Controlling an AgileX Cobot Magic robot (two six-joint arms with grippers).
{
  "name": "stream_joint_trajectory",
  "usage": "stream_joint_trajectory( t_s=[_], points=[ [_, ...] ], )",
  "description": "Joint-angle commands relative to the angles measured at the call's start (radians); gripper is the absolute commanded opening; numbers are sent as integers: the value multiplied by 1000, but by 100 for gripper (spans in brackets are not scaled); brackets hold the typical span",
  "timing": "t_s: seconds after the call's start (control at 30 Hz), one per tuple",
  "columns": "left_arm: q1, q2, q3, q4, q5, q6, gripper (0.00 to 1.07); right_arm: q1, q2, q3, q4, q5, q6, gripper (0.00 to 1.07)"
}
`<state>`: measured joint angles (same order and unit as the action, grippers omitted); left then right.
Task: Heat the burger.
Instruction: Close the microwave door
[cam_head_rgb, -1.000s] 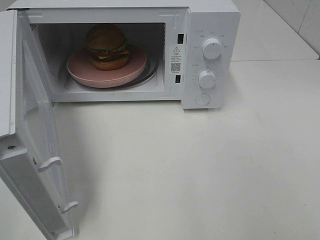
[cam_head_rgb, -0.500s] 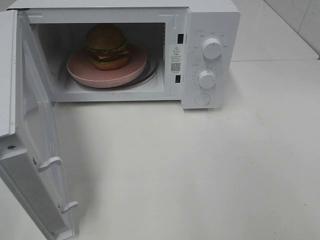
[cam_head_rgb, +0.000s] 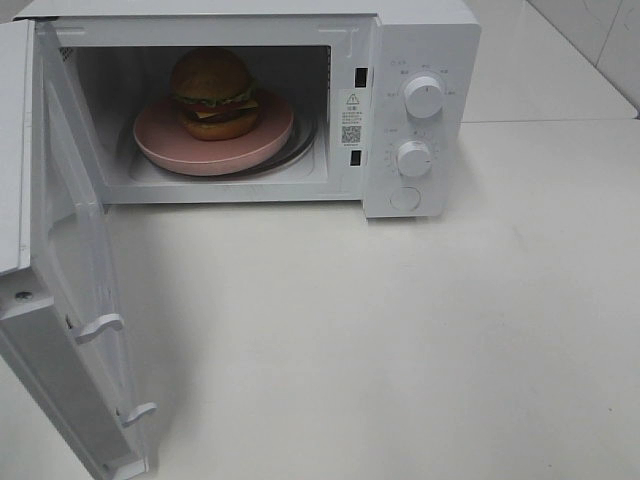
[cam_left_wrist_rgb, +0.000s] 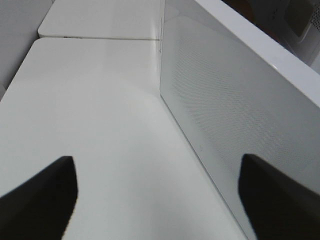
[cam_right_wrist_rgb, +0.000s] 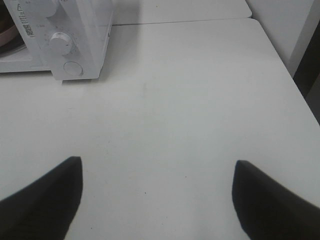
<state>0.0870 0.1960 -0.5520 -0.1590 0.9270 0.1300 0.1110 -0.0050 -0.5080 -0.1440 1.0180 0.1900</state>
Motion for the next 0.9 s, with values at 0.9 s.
stream_joint_trajectory(
  t_s=[0.9],
  points=[
    [-6, 321, 247, 30, -758, 1, 0, -8, -25, 1, -6, -10, 5, 76]
  ],
)
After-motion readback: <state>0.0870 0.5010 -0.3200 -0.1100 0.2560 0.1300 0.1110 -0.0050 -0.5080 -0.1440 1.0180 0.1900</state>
